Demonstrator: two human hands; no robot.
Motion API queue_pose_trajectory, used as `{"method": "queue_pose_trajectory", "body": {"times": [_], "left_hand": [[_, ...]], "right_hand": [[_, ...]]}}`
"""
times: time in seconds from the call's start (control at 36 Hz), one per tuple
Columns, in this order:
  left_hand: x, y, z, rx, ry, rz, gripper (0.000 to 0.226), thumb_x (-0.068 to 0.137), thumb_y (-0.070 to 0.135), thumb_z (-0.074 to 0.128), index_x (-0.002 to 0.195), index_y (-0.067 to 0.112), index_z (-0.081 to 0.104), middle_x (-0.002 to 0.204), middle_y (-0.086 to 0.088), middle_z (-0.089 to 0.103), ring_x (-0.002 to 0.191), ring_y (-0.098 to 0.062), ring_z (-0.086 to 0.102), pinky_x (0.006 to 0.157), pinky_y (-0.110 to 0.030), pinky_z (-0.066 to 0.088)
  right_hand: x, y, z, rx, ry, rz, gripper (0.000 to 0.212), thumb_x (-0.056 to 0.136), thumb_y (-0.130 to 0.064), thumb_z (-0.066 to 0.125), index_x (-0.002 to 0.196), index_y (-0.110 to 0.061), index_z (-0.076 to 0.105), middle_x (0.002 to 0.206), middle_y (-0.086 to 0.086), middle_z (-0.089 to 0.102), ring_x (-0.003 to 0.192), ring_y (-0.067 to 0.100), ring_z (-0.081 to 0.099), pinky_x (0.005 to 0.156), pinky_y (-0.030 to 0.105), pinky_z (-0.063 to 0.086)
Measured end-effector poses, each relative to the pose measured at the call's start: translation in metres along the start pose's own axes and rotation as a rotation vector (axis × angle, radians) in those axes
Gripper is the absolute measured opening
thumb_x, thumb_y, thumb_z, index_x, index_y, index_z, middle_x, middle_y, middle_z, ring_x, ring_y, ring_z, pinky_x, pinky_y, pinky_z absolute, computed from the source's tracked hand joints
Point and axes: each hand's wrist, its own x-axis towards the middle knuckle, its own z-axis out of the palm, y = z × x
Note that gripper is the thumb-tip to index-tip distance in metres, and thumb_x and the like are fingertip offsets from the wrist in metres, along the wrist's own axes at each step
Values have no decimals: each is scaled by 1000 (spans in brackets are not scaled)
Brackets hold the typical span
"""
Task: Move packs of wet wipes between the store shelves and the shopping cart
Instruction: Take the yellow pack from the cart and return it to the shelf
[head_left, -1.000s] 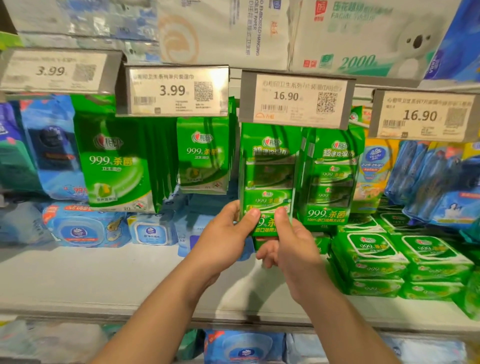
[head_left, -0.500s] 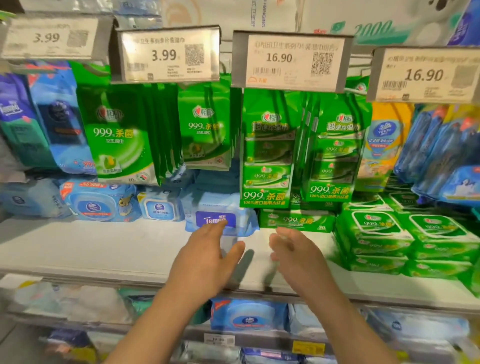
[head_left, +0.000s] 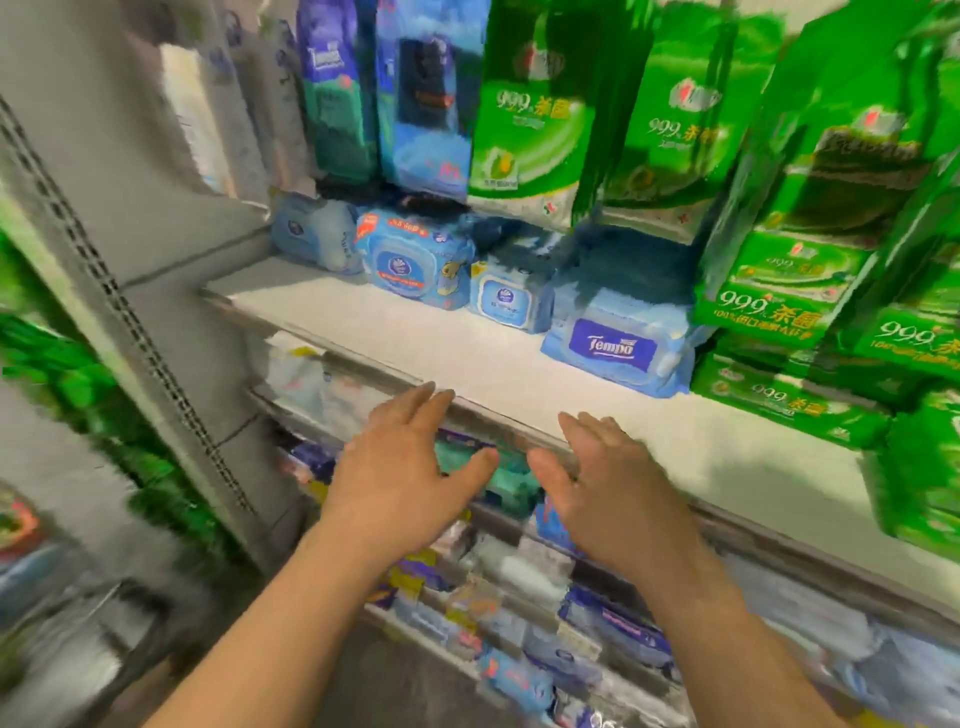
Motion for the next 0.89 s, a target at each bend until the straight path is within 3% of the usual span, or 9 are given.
{"method": "queue_pose_trajectory", "body": {"times": [0.11, 0.19, 0.28, 0.42, 0.56, 0.69, 0.81, 0.89], "left_hand": [[-21, -42, -28, -34, 57, -73, 87, 83, 79, 47, 156, 34, 33, 164, 12, 28, 150, -14, 26, 119, -40, 28], [-42, -84, -54, -64, 90, -144, 87, 84, 80, 46, 157, 36, 27, 164, 12, 25, 151, -16, 22, 121, -43, 29], [-68, -134, -83, -64, 154, -214, 88, 83, 82, 43, 155, 33, 33, 161, 8, 30, 148, -17, 27, 119, -43, 32], [-119, -212, -129, -23, 163, -399, 86, 86, 78, 46, 157, 31, 30, 163, 5, 27, 148, -21, 28, 117, -40, 32], [-166, -282, -160, -9, 203, -614, 90, 84, 83, 41, 158, 33, 27, 165, 4, 25, 149, -24, 27, 118, -47, 33], [-208, -338, -183, -42, 239, -763, 91, 85, 82, 42, 159, 31, 25, 165, 6, 23, 150, -23, 27, 118, -45, 33], [-236, -377, -201, -33, 286, -890, 91, 86, 81, 45, 158, 29, 27, 163, 3, 26, 148, -25, 30, 117, -46, 35], [-252, -405, -212, -27, 311, -975, 87, 88, 78, 46, 158, 30, 27, 162, 4, 28, 146, -24, 32, 116, -45, 36]], "right_hand": [[0, -57, 7, -55, -24, -33, 65, 101, -63, 31, 156, -28, 30, 165, -6, 27, 153, 17, 17, 126, 40, 12], [2, -108, 17, -131, -54, -99, 62, 102, -62, 28, 148, -23, 42, 153, -1, 44, 141, 23, 37, 119, 39, 26], [4, -159, 35, -170, -26, -189, 73, 93, -70, 21, 130, -18, 57, 131, 5, 61, 124, 28, 54, 106, 43, 41], [2, -251, 68, -172, -73, -308, 64, 99, -60, 40, 144, -16, 50, 149, 8, 51, 139, 26, 44, 116, 44, 34], [-7, -339, 107, -143, -127, -400, 43, 95, -55, 52, 119, -20, 61, 120, 8, 64, 116, 31, 58, 97, 41, 46], [-16, -415, 145, -162, -237, -574, 67, 88, -68, 41, 134, -22, 57, 134, 3, 62, 126, 25, 55, 107, 41, 44], [-19, -472, 168, -168, -329, -691, 63, 98, -56, 50, 149, -20, 46, 150, 4, 50, 138, 24, 46, 114, 40, 36], [-18, -512, 189, -154, -373, -793, 61, 98, -57, 50, 146, -19, 47, 148, 2, 51, 137, 23, 47, 115, 41, 36]]}}
